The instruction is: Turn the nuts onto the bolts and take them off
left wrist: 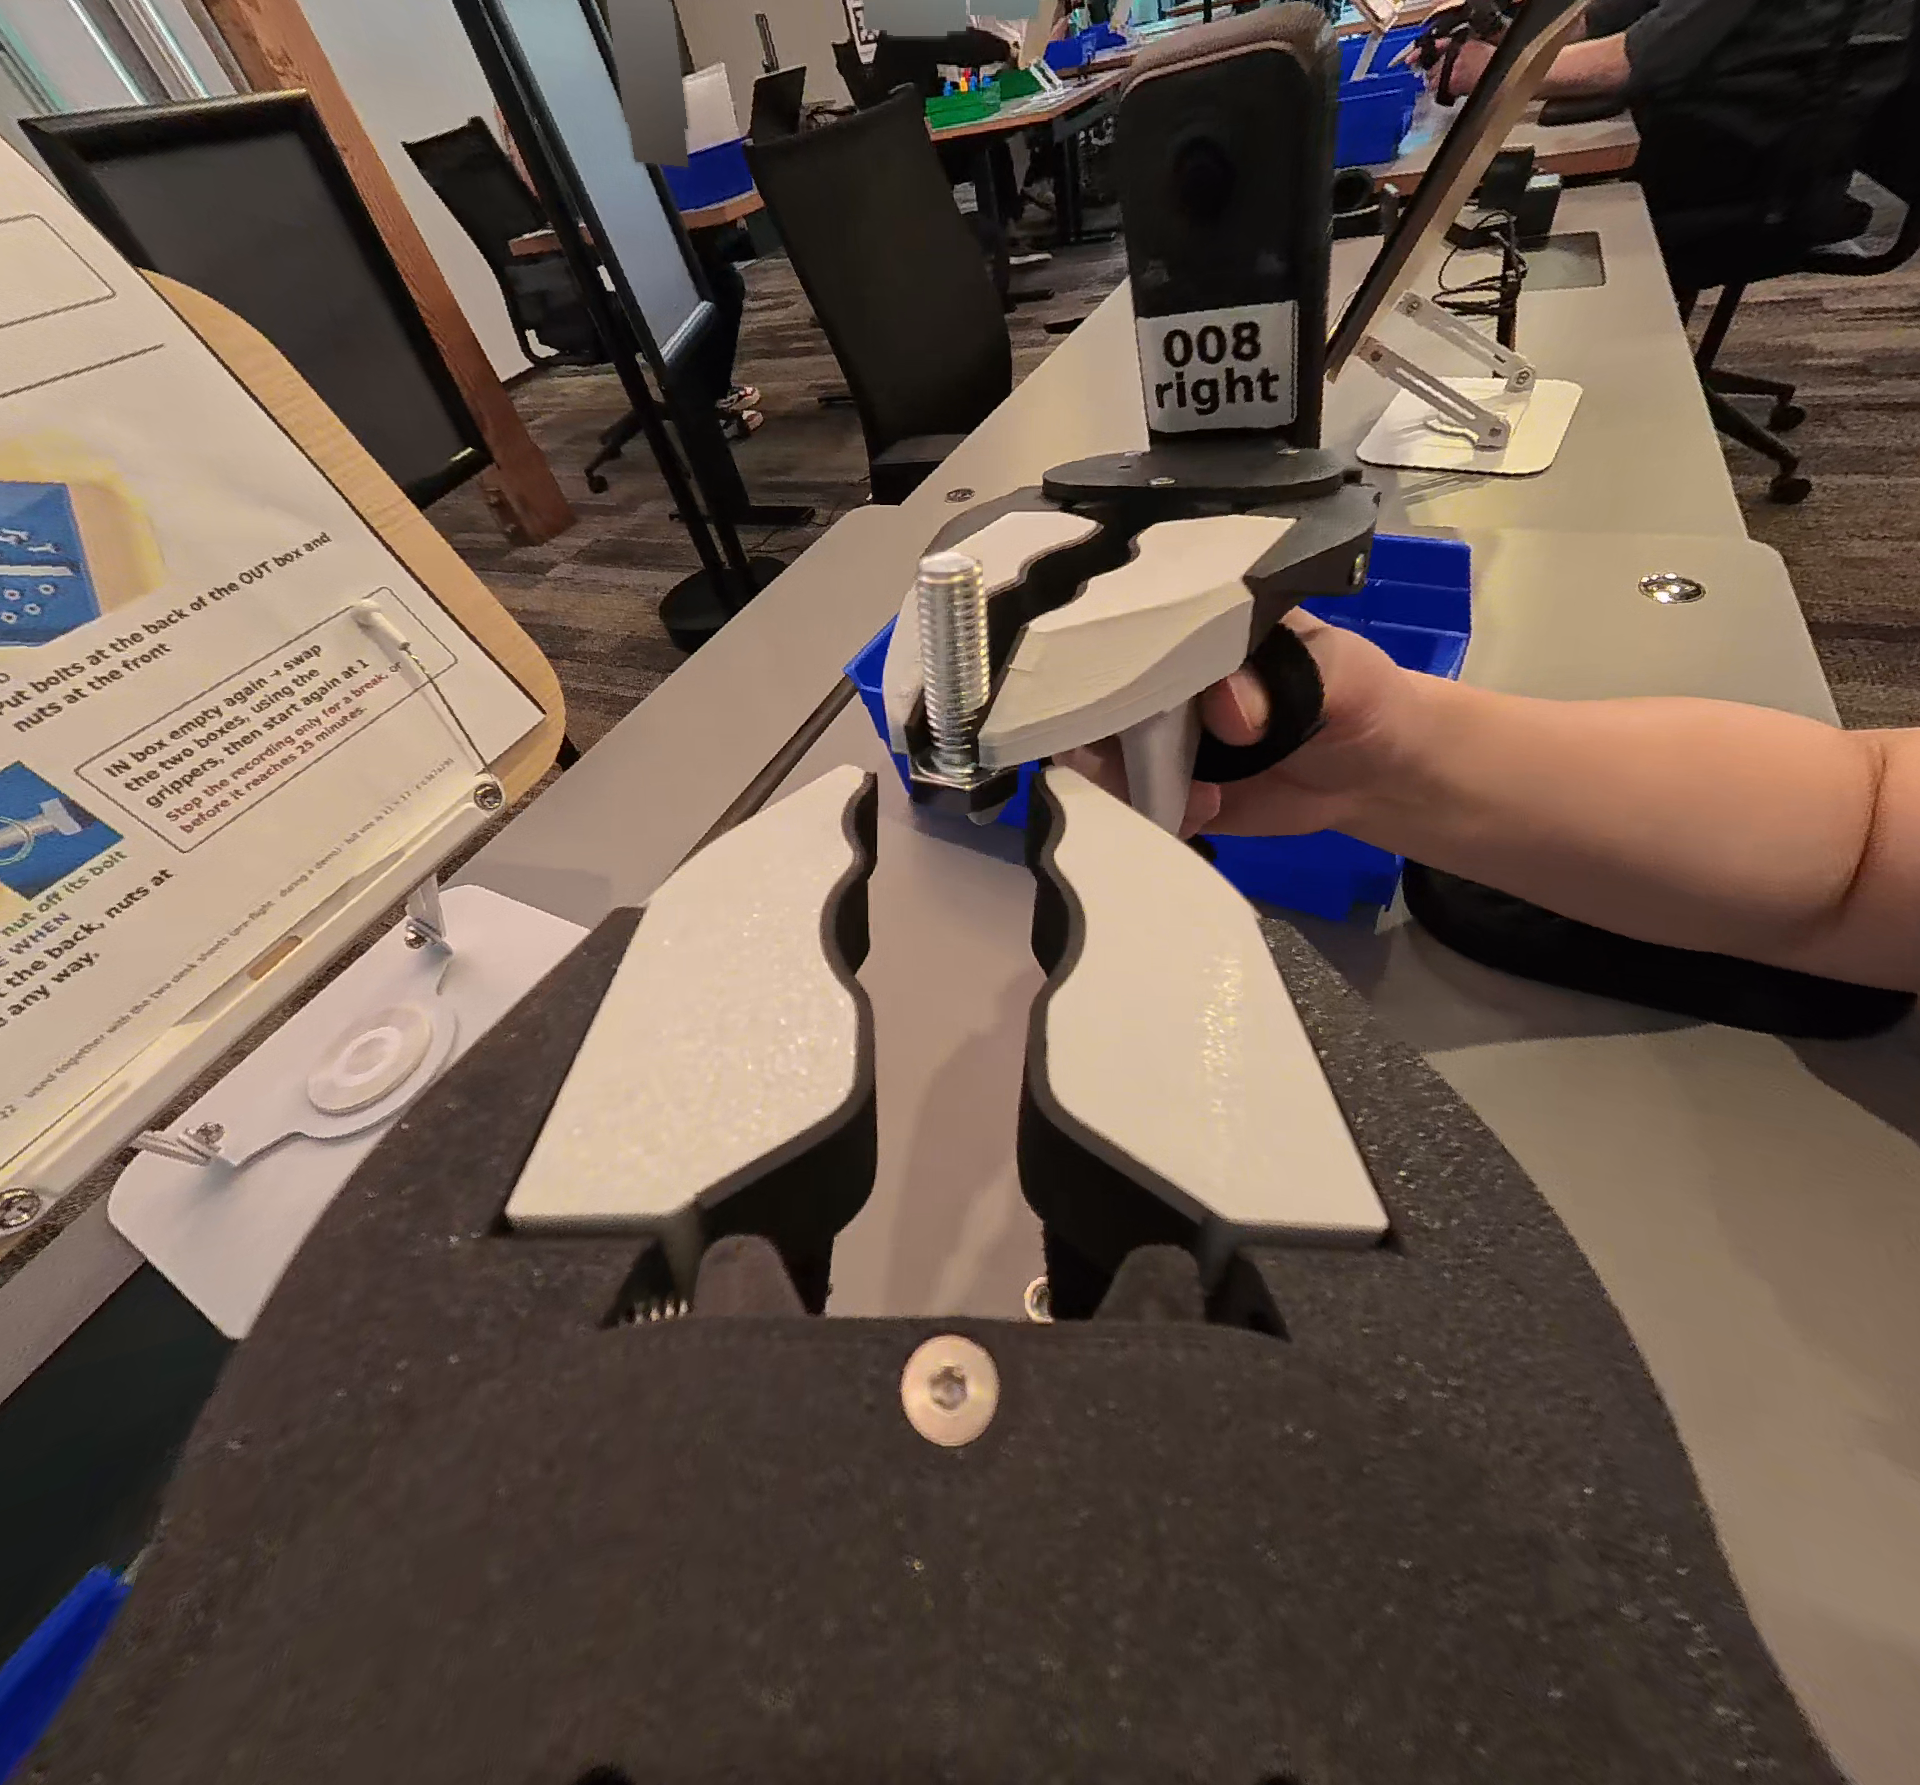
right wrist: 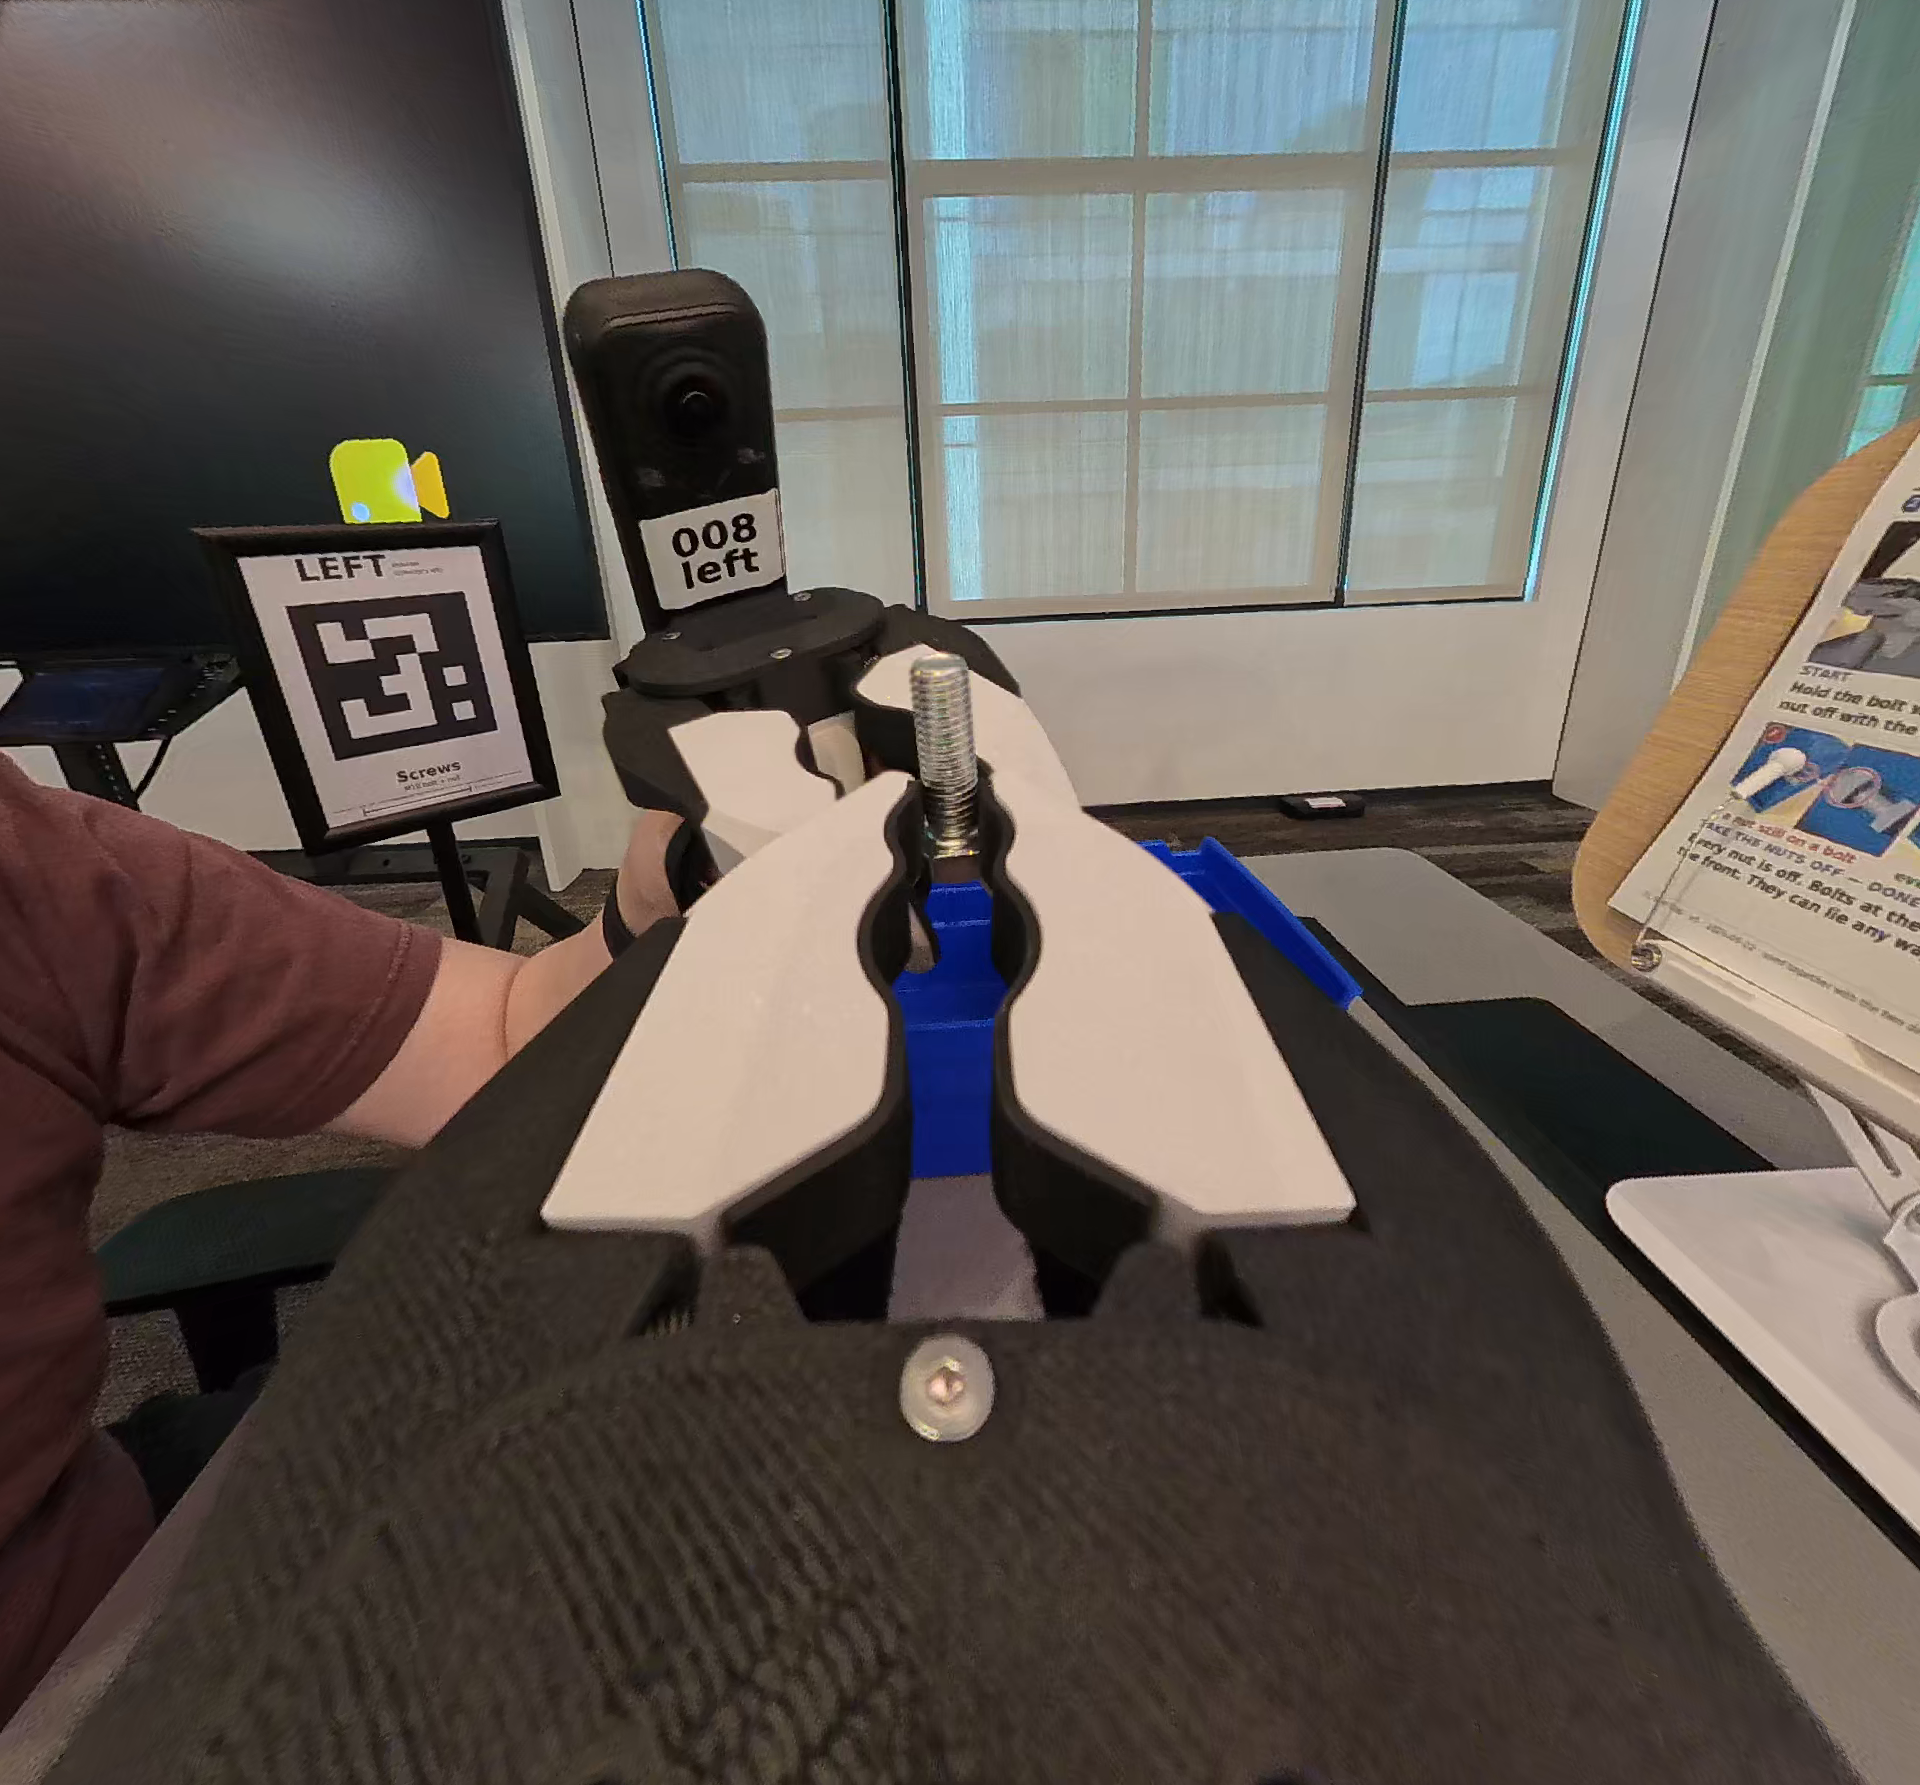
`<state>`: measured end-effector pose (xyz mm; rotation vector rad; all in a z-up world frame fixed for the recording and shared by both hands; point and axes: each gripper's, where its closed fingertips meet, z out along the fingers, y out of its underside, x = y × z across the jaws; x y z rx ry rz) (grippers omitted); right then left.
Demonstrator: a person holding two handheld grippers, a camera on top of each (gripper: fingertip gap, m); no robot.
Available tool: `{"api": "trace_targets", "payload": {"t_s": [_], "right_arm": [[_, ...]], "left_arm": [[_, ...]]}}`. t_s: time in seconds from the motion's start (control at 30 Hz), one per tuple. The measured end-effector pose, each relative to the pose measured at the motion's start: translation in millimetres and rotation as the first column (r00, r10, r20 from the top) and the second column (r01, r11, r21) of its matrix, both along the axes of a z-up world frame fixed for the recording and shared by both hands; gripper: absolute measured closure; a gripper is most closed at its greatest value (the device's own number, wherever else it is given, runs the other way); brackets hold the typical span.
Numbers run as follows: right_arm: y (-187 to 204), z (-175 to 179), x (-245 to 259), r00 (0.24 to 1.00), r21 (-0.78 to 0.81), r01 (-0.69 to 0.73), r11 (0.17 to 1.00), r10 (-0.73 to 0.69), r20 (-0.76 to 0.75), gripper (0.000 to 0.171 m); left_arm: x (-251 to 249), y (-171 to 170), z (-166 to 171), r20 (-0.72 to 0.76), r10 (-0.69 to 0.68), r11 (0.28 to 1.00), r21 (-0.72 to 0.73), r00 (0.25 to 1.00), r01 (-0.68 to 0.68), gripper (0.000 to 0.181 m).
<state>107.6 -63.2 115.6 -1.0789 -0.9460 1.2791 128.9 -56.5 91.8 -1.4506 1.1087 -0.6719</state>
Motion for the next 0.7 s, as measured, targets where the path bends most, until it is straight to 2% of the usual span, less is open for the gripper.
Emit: {"api": "trace_targets", "payload": {"t_s": [0.03,0.17,0.3,0.4,0.57,0.7], "right_arm": [[-0.6,-0.3,-0.7,1.000,0.003,-0.001,1.000,0.001,0.002,0.161],[-1.1,0.6,-0.6,1.000,-0.003,-0.008,1.000,0.008,-0.006,0.161],[-2.0,0.0,-0.2,1.000,-0.018,-0.025,1.000,0.025,0.017,0.160],[-3.6,5.3,3.3,1.000,-0.012,-0.021,1.000,0.021,0.019,0.145],[-3.9,13.1,12.7,0.999,0.028,0.022,0.999,-0.023,0.042,0.147],[-9.8,11.2,12.4,0.994,0.079,0.020,0.997,-0.029,0.109,0.156]], "left_arm": [[0.3,0.6,0.1,0.003,0.006,1.000,0.003,1.000,-0.006,0.155],[1.8,-2.3,3.1,0.025,-0.006,1.000,0.020,1.000,0.006,0.163],[1.8,-2.0,1.8,-0.003,0.006,0.999,0.052,1.000,-0.005,0.163],[2.8,-3.6,1.9,-0.008,0.002,0.998,0.058,1.000,-0.001,0.163],[3.9,-5.8,0.2,-0.029,-0.004,0.998,0.066,1.000,0.006,0.163],[5.3,-6.2,-2.7,-0.056,0.003,0.996,0.085,0.998,0.001,0.163]]}}
